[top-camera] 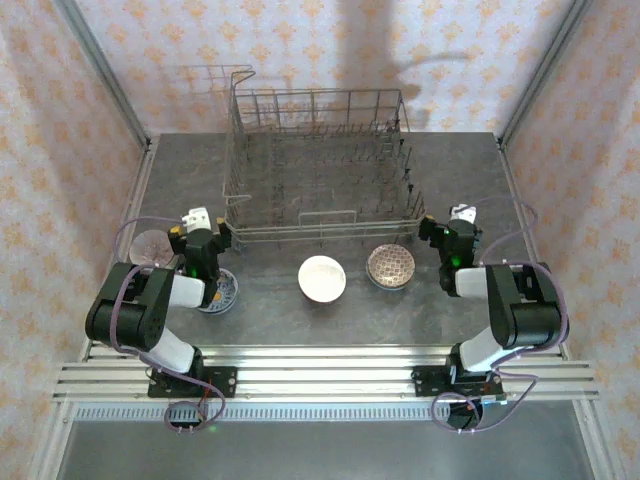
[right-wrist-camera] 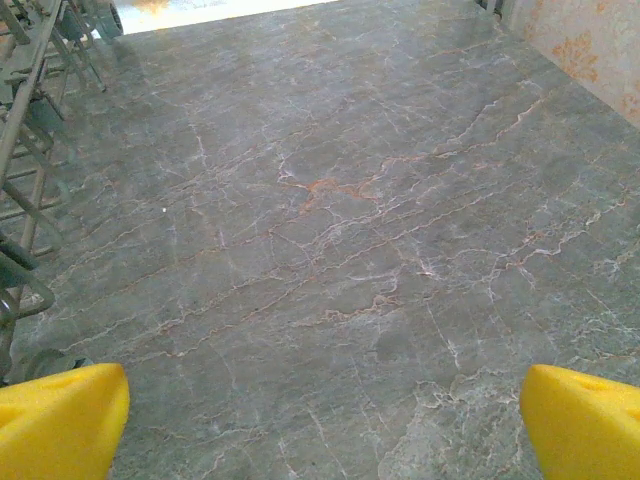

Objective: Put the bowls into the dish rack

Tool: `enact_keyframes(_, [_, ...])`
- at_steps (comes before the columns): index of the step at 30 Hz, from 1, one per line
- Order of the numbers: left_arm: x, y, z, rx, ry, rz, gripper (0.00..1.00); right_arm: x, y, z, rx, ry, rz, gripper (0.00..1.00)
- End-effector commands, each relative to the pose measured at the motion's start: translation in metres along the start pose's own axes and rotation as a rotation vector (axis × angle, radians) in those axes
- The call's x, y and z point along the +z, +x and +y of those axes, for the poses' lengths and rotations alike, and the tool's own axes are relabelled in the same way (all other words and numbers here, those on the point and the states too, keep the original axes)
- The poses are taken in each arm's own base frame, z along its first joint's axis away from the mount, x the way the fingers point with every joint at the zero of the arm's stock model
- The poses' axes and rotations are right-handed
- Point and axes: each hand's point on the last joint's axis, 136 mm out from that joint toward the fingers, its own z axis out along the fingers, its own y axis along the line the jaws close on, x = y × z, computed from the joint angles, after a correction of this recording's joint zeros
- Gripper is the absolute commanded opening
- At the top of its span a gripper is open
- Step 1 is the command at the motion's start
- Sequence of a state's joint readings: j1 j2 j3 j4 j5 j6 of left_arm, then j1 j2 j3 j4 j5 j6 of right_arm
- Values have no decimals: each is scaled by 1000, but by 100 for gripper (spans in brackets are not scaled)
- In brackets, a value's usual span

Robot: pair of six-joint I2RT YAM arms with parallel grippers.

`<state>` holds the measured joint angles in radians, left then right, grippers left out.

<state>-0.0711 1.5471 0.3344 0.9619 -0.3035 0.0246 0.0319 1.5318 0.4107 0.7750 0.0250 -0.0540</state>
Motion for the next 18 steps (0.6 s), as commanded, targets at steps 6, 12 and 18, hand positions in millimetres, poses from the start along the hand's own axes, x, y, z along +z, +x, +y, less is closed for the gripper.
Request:
enact_keyframes(6, [6, -11, -2, -37, 28, -5, 100, 1, -7, 2, 0, -11, -15, 100])
enact_keyframes(12, [8, -10, -2, -44, 47, 2, 100, 1, -7, 2, 3, -14, -11, 100])
enact_keyframes(18, [8, -10, -2, -46, 48, 2, 100, 0, -8, -3, 14, 8, -22, 100])
